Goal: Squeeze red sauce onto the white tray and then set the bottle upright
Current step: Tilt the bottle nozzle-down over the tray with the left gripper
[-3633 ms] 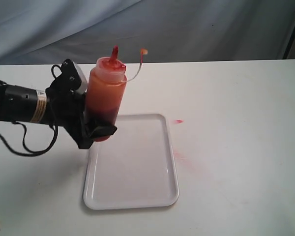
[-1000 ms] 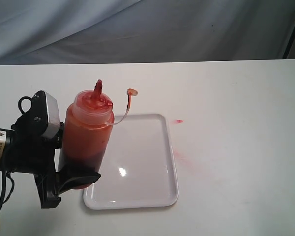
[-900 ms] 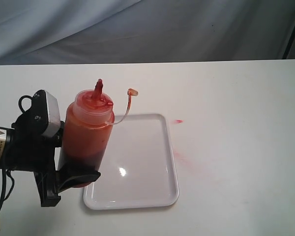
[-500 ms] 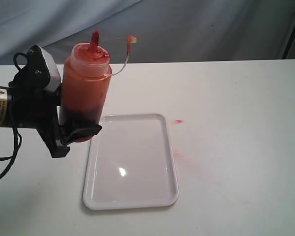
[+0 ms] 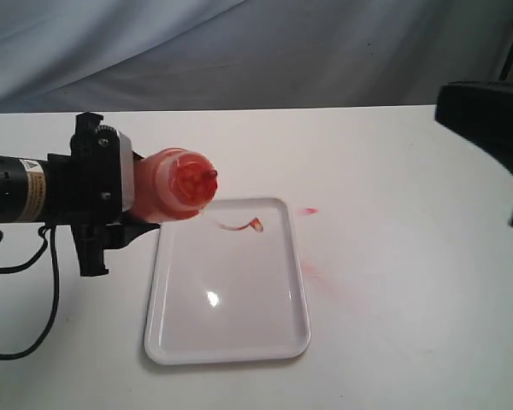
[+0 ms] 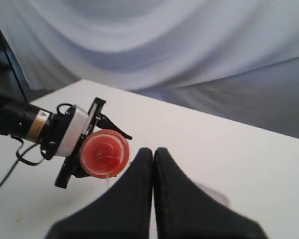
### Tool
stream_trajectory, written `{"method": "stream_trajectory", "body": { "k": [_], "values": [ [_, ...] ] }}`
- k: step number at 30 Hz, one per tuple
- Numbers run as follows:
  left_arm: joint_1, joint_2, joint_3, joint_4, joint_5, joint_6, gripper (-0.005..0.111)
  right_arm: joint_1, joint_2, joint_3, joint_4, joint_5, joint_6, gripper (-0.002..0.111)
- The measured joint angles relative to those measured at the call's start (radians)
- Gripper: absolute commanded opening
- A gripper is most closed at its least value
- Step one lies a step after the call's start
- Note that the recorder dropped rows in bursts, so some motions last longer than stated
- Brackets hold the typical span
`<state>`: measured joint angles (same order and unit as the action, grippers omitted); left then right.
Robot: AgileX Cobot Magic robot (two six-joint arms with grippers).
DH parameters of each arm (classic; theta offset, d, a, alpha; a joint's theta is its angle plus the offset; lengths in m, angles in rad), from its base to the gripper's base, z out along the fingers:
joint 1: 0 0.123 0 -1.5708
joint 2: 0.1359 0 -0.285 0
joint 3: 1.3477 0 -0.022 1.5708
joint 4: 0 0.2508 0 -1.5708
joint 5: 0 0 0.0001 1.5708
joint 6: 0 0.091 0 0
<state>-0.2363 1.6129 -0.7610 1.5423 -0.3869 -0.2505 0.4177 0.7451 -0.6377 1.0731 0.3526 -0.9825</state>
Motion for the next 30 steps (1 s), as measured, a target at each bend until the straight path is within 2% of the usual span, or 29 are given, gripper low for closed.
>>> {"method": "stream_trajectory", "body": {
  "k": [6, 12, 18, 30],
  "values": [
    [-0.103, 0.000, 0.000, -0.188, 0.091, 0.300, 0.000, 0.000, 0.200, -0.053, 0.001, -0.074, -0.099, 0.000],
    [-0.124, 0.000, 0.000, -0.384, 0.177, 0.518, 0.000, 0.000, 0.354, -0.057, 0.001, -0.251, -0.113, 0.000],
    [-0.124, 0.000, 0.000, -0.409, 0.234, 0.618, 0.000, 0.000, 0.438, -0.057, 0.004, -0.290, -0.114, 0.000],
    [-0.126, 0.000, 0.000, -0.410, 0.240, 0.724, 0.000, 0.000, 0.450, -0.057, 0.082, -0.262, -0.114, 0.000]
  ]
}}
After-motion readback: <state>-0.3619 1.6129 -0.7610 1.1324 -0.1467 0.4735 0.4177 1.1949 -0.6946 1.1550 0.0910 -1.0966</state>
